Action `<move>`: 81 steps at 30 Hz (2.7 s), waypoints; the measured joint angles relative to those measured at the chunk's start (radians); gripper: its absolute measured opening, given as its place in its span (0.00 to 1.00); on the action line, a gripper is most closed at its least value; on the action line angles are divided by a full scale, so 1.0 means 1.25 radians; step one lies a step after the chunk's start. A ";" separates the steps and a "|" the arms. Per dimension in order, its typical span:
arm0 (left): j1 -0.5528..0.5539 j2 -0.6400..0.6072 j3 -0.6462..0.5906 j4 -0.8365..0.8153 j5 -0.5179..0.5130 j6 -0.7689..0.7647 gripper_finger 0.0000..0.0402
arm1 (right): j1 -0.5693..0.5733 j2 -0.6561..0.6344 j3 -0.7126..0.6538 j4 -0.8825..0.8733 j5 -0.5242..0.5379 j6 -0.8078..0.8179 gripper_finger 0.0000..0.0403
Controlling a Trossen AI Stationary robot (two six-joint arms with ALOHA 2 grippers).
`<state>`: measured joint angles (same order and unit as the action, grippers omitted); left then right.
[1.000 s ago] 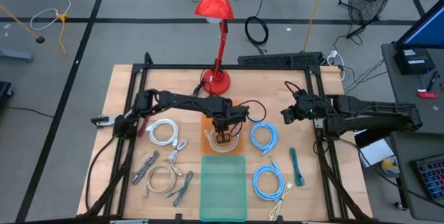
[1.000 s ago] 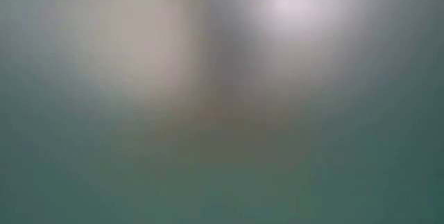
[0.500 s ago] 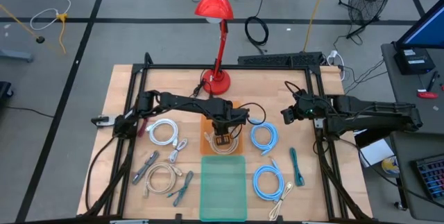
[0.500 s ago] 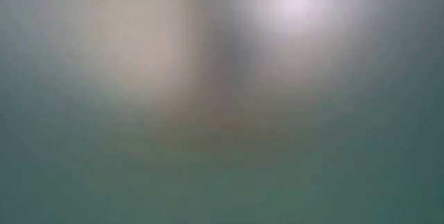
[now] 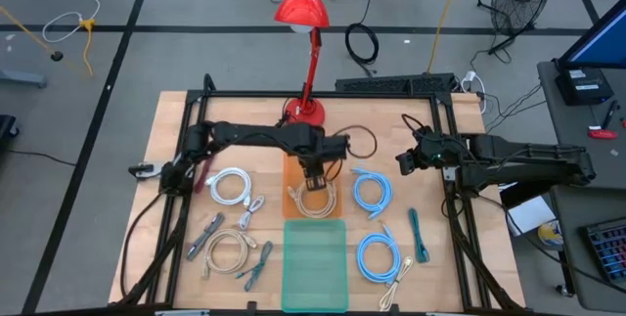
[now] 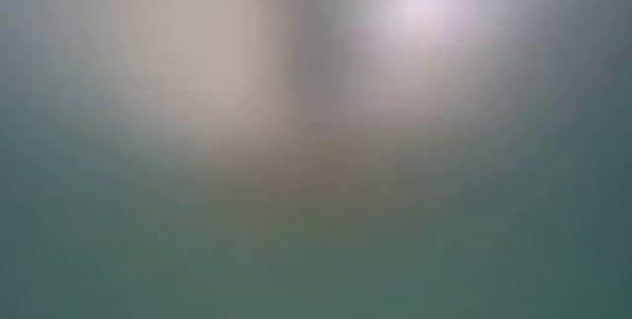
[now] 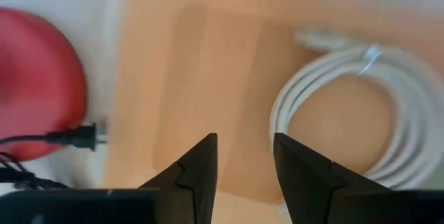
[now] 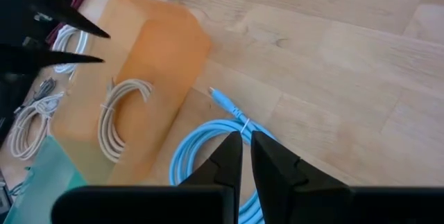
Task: Sort cables
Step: Put the pink charger cable into the blue bin
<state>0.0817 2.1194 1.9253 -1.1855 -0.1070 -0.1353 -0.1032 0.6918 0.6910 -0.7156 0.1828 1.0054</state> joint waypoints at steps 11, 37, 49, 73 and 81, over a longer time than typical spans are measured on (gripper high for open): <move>-0.014 -0.175 0.035 -0.013 -0.007 -0.118 0.36 | 0.000 0.000 0.000 0.007 -0.045 -0.006 0.06; -0.357 -0.251 -0.140 -0.225 -0.065 -0.682 0.36 | 0.000 0.000 0.000 0.007 -0.046 -0.070 0.07; -0.381 -0.405 -0.506 -0.283 -0.084 -1.131 0.36 | 0.000 0.000 0.000 0.028 -0.065 -0.040 0.07; 0.180 -0.811 -1.016 0.007 -0.089 -0.674 0.36 | -0.007 0.001 0.000 0.170 -0.109 -0.126 0.07; 0.354 -0.802 -1.040 0.042 -0.063 -0.535 0.36 | -0.006 0.000 0.000 0.175 -0.109 -0.104 0.07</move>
<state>0.5245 1.1171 0.6251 -1.1330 -0.1861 -0.8036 -0.1112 0.6922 0.6910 -0.4969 0.0461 0.8748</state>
